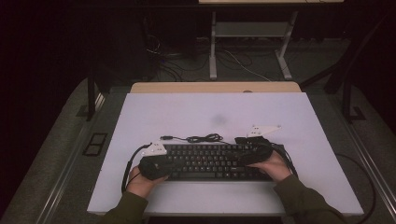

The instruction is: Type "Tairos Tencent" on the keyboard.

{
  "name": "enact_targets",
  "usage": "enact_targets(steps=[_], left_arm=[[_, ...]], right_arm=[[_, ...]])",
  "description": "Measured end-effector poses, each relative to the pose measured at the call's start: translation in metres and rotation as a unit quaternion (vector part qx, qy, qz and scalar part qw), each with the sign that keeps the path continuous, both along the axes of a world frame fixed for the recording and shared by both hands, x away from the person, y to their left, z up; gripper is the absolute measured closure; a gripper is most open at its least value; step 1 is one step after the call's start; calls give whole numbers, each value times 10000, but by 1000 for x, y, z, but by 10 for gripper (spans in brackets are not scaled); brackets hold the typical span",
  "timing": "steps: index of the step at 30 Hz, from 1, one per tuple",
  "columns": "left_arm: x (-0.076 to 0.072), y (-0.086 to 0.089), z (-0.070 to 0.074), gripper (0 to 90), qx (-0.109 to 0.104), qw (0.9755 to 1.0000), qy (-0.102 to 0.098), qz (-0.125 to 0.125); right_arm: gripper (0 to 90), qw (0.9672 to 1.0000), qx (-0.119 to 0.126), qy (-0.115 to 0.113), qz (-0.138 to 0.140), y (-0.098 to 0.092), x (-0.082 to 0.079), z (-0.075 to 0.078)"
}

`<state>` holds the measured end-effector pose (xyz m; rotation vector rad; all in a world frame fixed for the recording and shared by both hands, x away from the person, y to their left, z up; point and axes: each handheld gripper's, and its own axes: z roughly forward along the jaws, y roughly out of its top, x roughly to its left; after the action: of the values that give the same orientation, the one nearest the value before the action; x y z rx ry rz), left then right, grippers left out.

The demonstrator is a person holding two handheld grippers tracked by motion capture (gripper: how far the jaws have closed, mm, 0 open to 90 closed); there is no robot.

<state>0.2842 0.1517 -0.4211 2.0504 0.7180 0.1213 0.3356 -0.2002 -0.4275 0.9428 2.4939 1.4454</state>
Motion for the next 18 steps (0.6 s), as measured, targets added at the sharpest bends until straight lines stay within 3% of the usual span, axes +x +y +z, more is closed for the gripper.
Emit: enact_targets(steps=[18], left_arm=[[-2,-16,-8,890,104,9992,135,-349]], right_arm=[[197,10000,-13,-4,-1,0,0,0]])
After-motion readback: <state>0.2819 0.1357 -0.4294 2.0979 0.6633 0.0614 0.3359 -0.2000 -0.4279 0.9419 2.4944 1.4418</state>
